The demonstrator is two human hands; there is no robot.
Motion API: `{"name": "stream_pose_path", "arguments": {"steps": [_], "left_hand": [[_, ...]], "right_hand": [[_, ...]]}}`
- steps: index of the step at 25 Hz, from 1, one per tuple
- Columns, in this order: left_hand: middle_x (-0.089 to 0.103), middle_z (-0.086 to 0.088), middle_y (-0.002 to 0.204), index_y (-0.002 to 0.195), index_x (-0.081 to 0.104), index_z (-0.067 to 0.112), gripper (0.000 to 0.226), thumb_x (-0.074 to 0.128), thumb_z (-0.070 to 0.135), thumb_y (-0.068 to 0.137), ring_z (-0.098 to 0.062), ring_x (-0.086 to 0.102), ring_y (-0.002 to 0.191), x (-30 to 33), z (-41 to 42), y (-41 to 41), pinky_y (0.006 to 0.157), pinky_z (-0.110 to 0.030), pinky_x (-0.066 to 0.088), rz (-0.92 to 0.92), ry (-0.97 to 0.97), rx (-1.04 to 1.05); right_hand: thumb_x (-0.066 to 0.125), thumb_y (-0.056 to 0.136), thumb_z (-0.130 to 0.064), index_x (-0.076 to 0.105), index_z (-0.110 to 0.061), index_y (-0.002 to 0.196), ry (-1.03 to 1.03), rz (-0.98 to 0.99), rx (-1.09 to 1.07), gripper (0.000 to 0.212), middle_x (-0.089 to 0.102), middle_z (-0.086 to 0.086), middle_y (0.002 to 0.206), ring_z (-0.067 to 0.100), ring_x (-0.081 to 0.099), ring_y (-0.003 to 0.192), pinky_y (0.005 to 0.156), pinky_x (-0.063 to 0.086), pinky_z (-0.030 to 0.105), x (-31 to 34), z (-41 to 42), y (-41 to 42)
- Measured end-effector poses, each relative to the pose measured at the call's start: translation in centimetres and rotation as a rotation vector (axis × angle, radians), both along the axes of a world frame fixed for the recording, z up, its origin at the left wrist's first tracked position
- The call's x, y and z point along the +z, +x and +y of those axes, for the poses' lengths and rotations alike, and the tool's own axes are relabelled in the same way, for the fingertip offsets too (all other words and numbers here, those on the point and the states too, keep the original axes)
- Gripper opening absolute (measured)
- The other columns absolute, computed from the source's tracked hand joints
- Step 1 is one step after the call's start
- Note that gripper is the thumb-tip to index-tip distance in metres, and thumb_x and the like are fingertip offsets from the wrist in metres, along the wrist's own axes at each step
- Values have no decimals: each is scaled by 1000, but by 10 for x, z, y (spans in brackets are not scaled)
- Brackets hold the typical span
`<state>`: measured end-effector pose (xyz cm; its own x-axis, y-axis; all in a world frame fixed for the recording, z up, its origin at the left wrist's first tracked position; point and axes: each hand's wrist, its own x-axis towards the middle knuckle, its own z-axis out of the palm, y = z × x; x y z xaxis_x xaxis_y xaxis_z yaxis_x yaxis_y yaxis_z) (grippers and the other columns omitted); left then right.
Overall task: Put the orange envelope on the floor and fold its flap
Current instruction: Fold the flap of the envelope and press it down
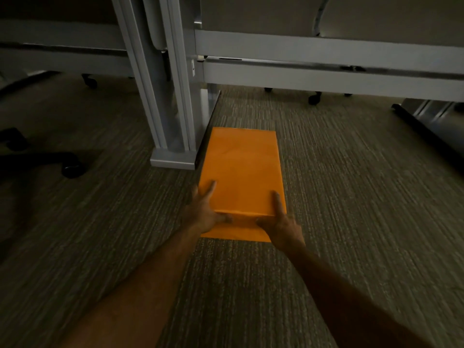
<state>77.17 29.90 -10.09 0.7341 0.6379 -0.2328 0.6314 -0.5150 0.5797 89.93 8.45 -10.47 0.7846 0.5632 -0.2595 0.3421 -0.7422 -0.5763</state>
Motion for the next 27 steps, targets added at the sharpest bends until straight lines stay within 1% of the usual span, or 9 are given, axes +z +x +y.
{"name": "stream_pose_path", "arguments": {"steps": [2, 5, 9, 13, 17, 19, 22, 25, 27], "left_hand": [[-3, -6, 161, 151, -1, 51, 129, 86, 58, 57, -41, 17, 145, 3, 5, 1, 113, -59, 29, -50, -82, -5], [3, -6, 160, 152, 3, 50, 128, 88, 56, 57, -40, 22, 143, 1, 10, 3, 112, -57, 32, -54, -68, 1], [4, -8, 159, 153, 5, 47, 128, 88, 55, 57, -40, 20, 144, -2, 21, 9, 113, -55, 30, -95, -58, -9], [2, -9, 160, 153, 3, 47, 127, 87, 55, 59, -39, 20, 144, 4, 30, 16, 113, -54, 28, -83, -50, -17], [-17, -8, 162, 154, -5, 44, 127, 79, 66, 62, -38, 11, 148, 2, 29, 11, 113, -52, 28, -53, 48, -83], [-30, -4, 160, 154, -10, 42, 125, 74, 70, 66, -38, 6, 149, 0, 29, 8, 113, -55, 27, -53, 87, -112], [-28, -2, 161, 155, -9, 38, 122, 71, 70, 69, -34, 8, 150, 2, 34, 6, 114, -51, 26, -77, 33, -137], [-22, -1, 162, 156, -4, 35, 119, 70, 71, 70, -31, 7, 150, 6, 37, 5, 115, -47, 25, -74, 2, -120], [-20, 0, 163, 156, 0, 35, 113, 69, 69, 73, -30, 5, 151, 8, 36, 7, 116, -49, 23, -81, -31, -99]], "right_hand": [[58, 91, -60, -19, -54, 151, 18, 17, 3, 98, 48, 21, 143, 35, 61, 106, 70, 41, 34, 0, -2, 1], [56, 91, -62, -21, -54, 150, 12, 6, 33, 97, 51, 20, 143, 31, 63, 100, 63, 43, 28, -2, 1, 5], [41, 83, -82, -23, -60, 145, -10, 0, 23, 92, 47, 21, 146, 39, 63, 112, 88, 55, 49, -3, 11, 11], [39, 84, -82, -25, -60, 143, -20, -10, 45, 89, 50, 21, 146, 37, 65, 108, 89, 56, 49, 1, 24, 20], [33, 86, -82, -23, -55, 148, -40, 10, 52, 88, 44, 23, 152, 41, 63, 115, 97, 52, 53, 6, 25, 17], [29, 89, -79, -11, -49, 154, -1, -64, 52, 82, 43, 19, 154, 41, 60, 120, 98, 51, 54, 7, 25, 13], [25, 95, -67, 4, -41, 155, 49, -124, 44, 69, 58, 22, 140, 38, 69, 104, 86, 57, 56, 6, 25, 16], [34, 101, -59, -8, -50, 155, 136, 127, 34, 69, 34, 29, 157, 30, 78, 67, 59, 62, 37, 8, 21, 23], [39, 100, -58, -11, -56, 152, 158, 185, 9, 71, 22, 27, 163, 26, 77, 57, 50, 60, 31, 8, 19, 25]]}}
